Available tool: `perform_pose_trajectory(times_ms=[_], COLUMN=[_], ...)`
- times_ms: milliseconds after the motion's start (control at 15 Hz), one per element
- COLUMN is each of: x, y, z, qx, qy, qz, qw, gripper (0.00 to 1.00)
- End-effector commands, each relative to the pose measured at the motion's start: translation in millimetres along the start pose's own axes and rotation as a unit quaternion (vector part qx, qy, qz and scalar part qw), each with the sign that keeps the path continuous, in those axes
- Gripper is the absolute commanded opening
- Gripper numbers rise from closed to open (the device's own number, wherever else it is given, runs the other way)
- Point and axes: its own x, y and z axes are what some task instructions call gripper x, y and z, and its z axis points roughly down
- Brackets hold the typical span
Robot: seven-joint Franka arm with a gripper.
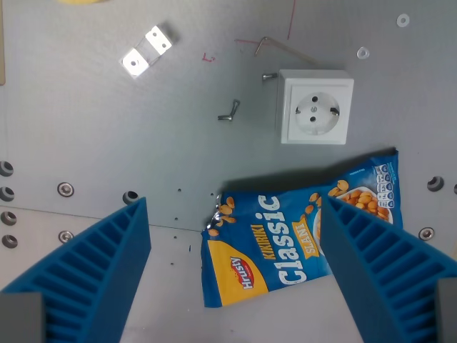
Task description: Move in base negative x
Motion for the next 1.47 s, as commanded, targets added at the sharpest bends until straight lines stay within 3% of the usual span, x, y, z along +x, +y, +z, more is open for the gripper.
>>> perform_pose_trajectory(times_ms=[67, 1467], x=[-5.4, -110.3], y=[-1.9, -41.7], z=[-3.0, 12.9], qx=[-0.001, -0.001], qy=[0.003, 0.003], qz=[0.000, 0.000], qw=[1.0000, 1.0000], gripper=[1.00, 1.00])
